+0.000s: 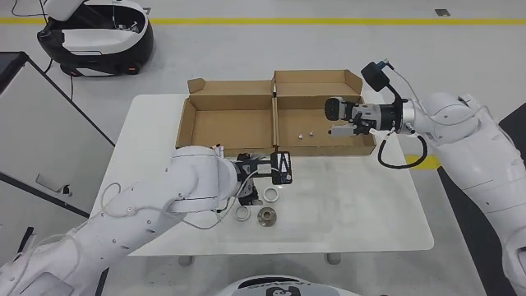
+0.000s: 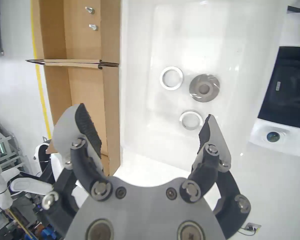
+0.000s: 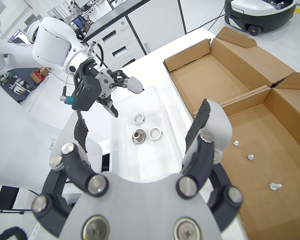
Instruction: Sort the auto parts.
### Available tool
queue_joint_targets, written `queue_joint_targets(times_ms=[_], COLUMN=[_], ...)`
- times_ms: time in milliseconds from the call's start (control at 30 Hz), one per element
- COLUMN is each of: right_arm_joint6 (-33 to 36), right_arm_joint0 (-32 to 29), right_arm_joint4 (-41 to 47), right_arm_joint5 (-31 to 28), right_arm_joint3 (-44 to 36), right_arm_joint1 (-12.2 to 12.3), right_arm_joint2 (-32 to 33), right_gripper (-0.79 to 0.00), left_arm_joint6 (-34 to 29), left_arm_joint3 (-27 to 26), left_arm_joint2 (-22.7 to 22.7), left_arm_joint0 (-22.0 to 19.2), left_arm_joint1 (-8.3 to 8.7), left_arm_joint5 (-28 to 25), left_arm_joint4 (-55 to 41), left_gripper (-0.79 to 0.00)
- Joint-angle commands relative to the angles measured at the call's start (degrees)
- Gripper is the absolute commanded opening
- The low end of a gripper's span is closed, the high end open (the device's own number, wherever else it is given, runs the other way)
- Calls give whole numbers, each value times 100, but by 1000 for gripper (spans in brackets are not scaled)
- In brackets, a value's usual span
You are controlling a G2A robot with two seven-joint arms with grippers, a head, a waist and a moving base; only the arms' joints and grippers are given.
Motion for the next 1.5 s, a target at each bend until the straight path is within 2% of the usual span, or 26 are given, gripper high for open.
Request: queue_joint_targets(times_ms=[0,167,333,967,1067,1200,1467], right_arm_joint6=[0,0,0,0,0,0,0], right_arm_joint0=[0,0,0,0,0,0,0], right_arm_joint4=[0,0,0,0,0,0,0], right_arm_joint5=[0,0,0,0,0,0,0], right_arm_joint3=[0,0,0,0,0,0,0], right_arm_joint1=[0,0,0,0,0,0,0], right_arm_joint2=[0,0,0,0,0,0,0], right_gripper=[0,0,0,0,0,0,0], left_arm_joint6=[-118,-365,-406,-406,-151,-115,-109], left_arm_joint3=[51,225,348,348,395,581,1183], left_arm_joint2=[240,680,801,801,830,984,1563], left_arm_joint0=[-249,-750,-964,-964,-889,-1017,-1444], left_arm_joint1=[29,32,-30,-30,-44,-147,-521], left_arm_joint5=[123,371,411,411,320,139,115], left_arm_joint4=[-323,-851,-855,-855,-908,-1044,-951], left_gripper=[0,0,0,0,0,0,0])
